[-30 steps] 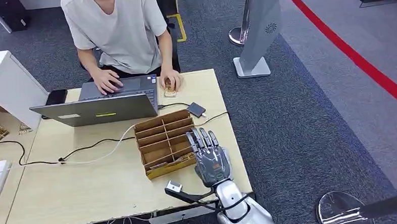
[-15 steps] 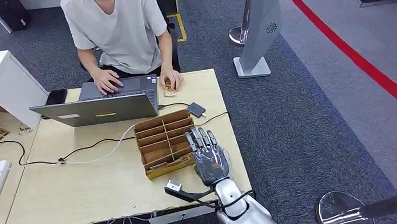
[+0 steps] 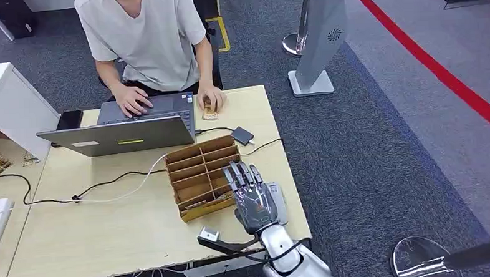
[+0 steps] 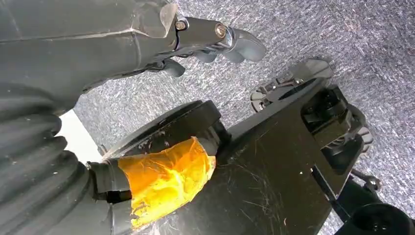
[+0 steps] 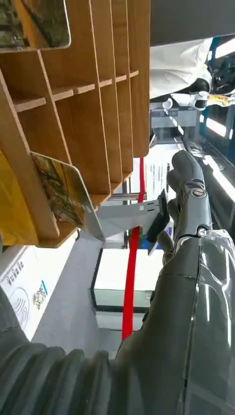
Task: Pass the card to the sensor for recognition and then transmit it.
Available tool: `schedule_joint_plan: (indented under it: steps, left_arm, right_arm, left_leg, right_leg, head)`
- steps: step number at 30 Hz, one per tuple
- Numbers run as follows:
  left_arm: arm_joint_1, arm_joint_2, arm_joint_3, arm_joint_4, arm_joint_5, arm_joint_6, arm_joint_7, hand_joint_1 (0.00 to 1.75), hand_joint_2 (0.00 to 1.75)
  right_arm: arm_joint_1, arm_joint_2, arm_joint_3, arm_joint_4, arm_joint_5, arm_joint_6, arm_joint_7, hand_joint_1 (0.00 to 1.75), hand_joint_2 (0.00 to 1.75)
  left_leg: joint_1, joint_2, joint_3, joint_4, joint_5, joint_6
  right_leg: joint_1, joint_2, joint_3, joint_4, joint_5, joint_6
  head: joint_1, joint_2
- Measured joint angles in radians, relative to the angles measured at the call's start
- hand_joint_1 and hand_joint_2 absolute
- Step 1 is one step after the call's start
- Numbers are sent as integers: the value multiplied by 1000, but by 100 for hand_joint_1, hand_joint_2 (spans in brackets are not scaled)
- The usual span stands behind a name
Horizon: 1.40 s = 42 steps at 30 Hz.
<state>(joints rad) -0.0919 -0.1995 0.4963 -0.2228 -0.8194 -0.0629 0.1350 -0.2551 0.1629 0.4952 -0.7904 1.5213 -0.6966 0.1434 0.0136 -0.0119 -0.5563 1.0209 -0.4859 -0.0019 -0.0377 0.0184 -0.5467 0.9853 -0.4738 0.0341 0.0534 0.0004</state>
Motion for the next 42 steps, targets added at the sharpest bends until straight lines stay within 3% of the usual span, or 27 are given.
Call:
schedule_joint_plan:
  steps: [17, 25, 38, 39, 42]
  left_arm:
    - [0, -5, 0, 0, 0, 1, 0, 0, 175]
    - [-3, -6, -2, 0, -2, 1, 1, 0, 175]
    - [-5, -13, -8, 0, -8, 0, 9, 0, 175]
    - [-5, -14, -8, 0, -8, 0, 9, 0, 175]
    - [-5, -15, -9, 0, -8, 2, 10, 0, 175]
  right_arm:
    - [6, 9, 0, 21, 0, 0, -6, 0, 175]
    - [-9, 9, 28, 64, 0, 0, 44, 0, 175]
    - [-37, 18, 50, 113, 0, 0, 48, 0, 175]
    - [-38, 18, 50, 116, 0, 0, 48, 175, 175]
    - [-38, 19, 50, 118, 0, 0, 39, 175, 175]
  left_leg:
    - [0, 0, 0, 0, 0, 0]
    - [0, 0, 0, 0, 0, 0]
    - [0, 0, 0, 0, 0, 0]
    - [0, 0, 0, 0, 0, 0]
    - [0, 0, 0, 0, 0, 0]
  right_leg:
    - [0, 0, 0, 0, 0, 0]
    - [0, 0, 0, 0, 0, 0]
    - [0, 0, 0, 0, 0, 0]
    - [0, 0, 0, 0, 0, 0]
    - [0, 0, 0, 0, 0, 0]
  head:
    - [0, 0]
    - [0, 0]
    - [0, 0]
    - [0, 0]
    - [0, 0]
